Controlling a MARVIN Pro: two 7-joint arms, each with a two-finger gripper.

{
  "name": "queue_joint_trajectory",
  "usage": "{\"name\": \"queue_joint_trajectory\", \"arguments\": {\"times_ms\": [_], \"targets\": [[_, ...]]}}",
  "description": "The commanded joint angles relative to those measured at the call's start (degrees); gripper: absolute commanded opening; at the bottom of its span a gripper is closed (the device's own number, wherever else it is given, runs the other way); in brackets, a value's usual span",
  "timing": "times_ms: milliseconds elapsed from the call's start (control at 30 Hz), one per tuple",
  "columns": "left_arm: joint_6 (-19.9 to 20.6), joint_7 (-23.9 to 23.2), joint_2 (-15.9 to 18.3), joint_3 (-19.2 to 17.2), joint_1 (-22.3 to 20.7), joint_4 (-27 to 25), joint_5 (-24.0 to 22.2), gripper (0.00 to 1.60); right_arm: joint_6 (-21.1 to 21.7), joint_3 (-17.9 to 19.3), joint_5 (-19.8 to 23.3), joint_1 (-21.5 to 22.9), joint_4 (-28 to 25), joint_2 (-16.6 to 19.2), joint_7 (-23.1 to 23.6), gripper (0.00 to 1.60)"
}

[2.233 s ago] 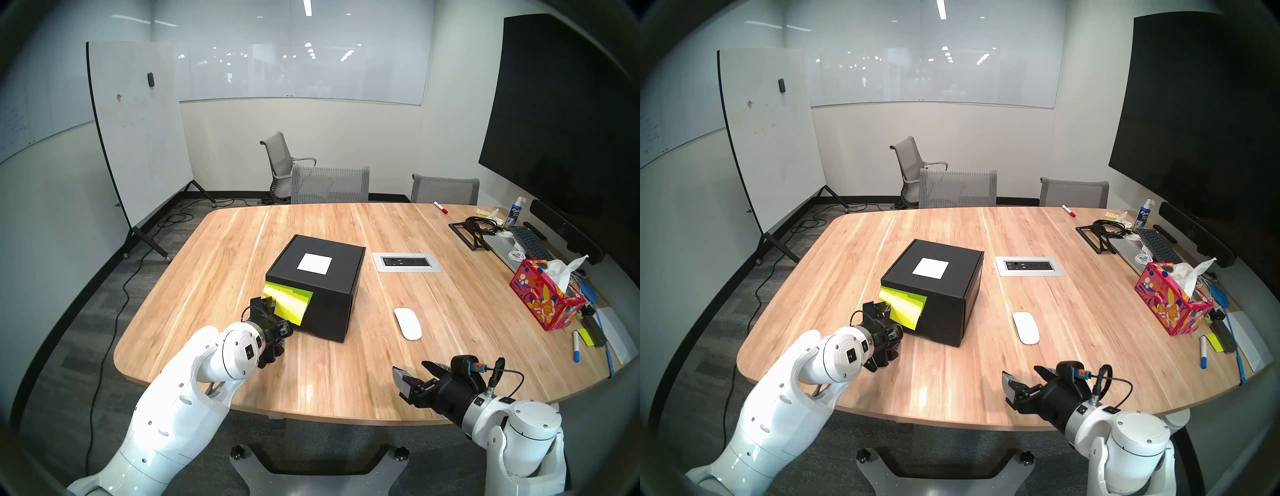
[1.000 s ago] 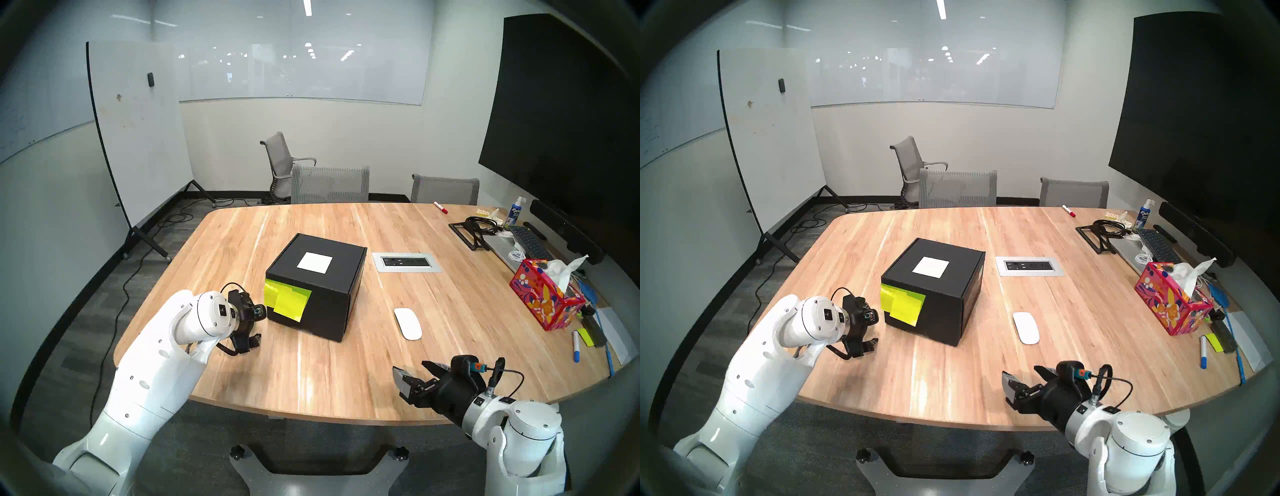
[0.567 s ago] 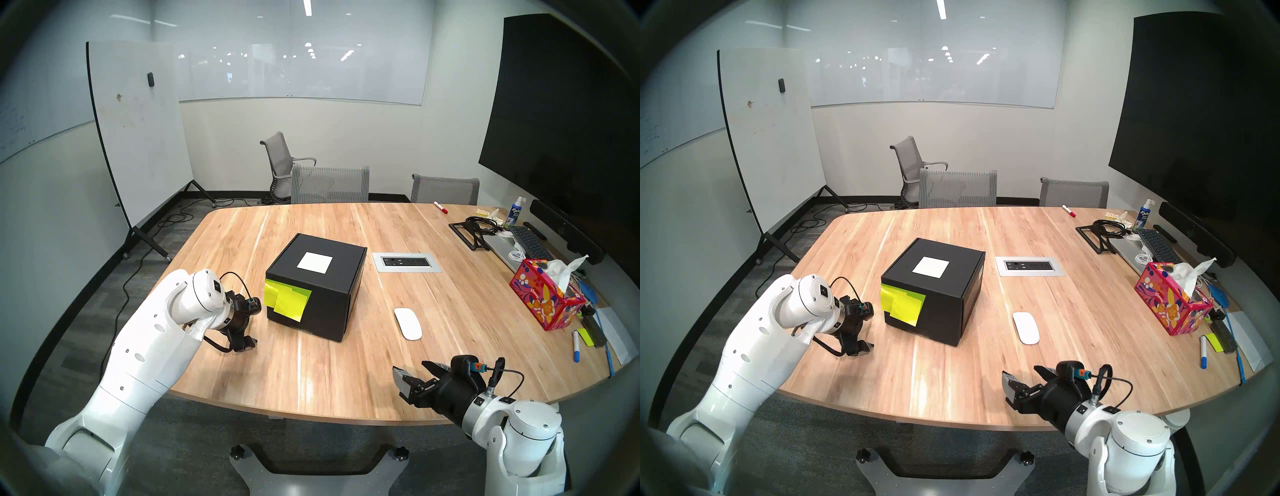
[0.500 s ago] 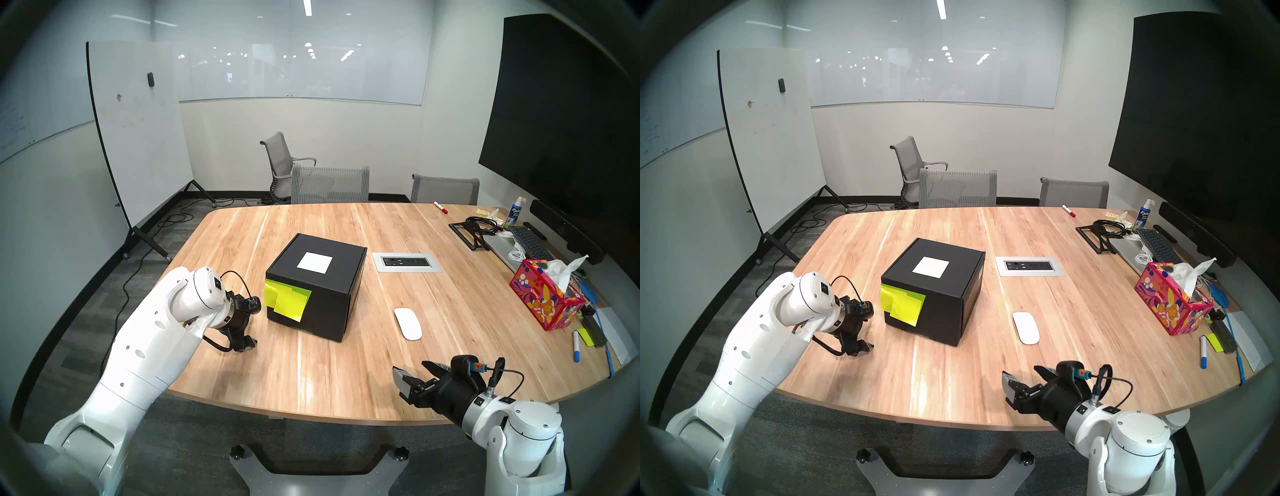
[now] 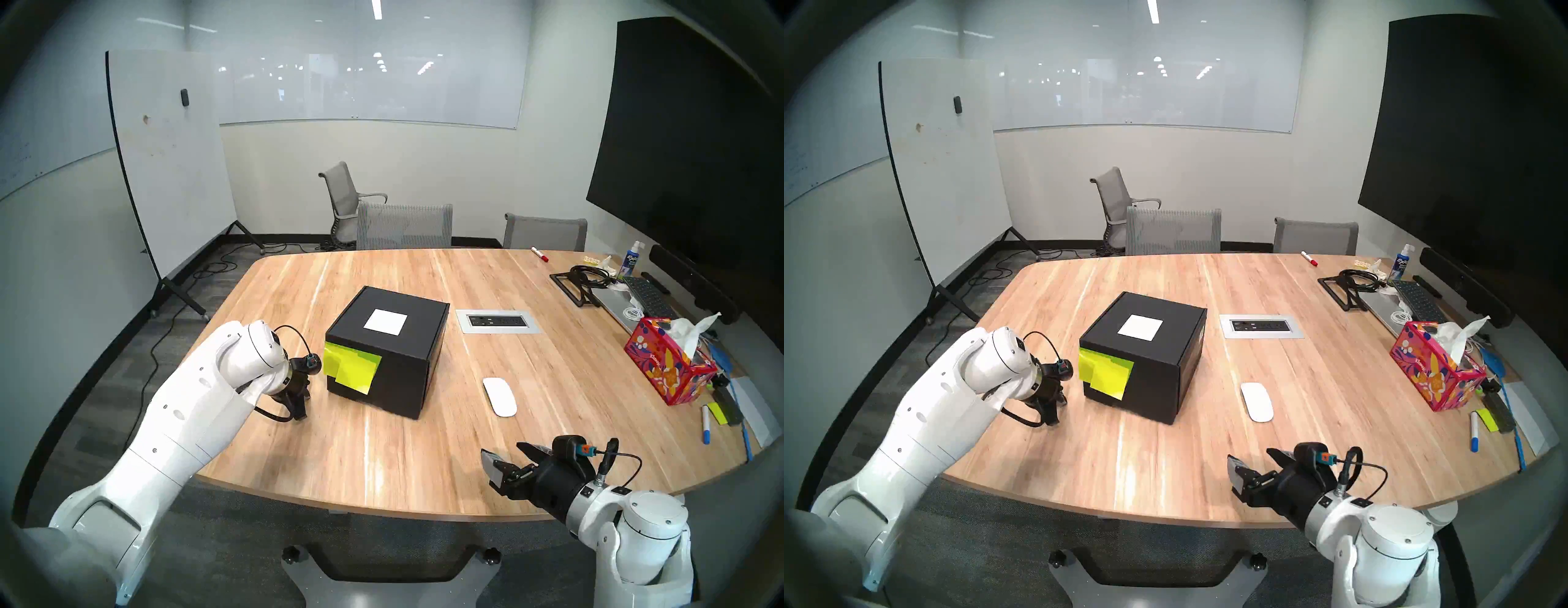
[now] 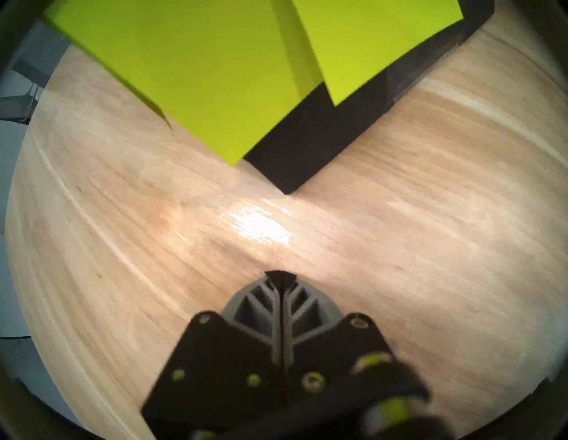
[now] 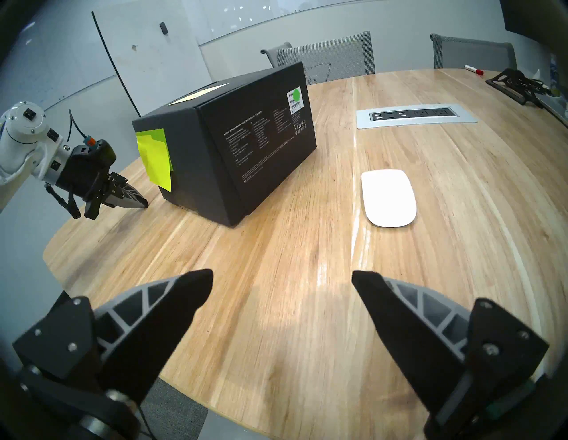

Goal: Open the box and place the mouse inside

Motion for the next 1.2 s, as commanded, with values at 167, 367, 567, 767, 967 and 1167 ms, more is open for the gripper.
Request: {"name": "queue_joint_trajectory", "arguments": {"times_ms": [167, 367, 567, 767, 967, 1167], "targets": [[6.8, -2.2, 2.5, 1.0, -6.2, 4.4, -15.0, 0.00, -0.2, 0.1, 0.0, 0.3, -1.1, 0.1, 0.0, 1.60], [9.4, 0.7, 3.8, 2.6, -8.2, 7.7, -22.9, 0.00, -0.2, 0.1, -0.1, 0.3, -1.1, 0.1, 0.1, 1.60], [10.5, 3.0, 6.0, 4.6, -9.1, 8.9, -29.9, 0.00, -0.2, 0.1, -0.1, 0.4, -1.1, 0.0, 0.1, 1.60], [10.5, 5.0, 7.6, 7.4, -10.1, 10.9, -38.5, 0.00, -0.2, 0.1, -0.1, 0.4, -1.1, 0.0, 0.2, 1.60], [10.5, 5.1, 8.7, 11.2, -11.4, 13.6, -45.9, 0.00, -0.2, 0.1, -0.2, 0.4, -1.1, 0.0, 0.2, 1.60], [10.5, 5.4, 9.7, 15.6, -13.5, 15.5, -52.1, 0.00, -0.2, 0.2, -0.2, 0.3, -1.2, -0.1, 0.3, 1.60]]}}
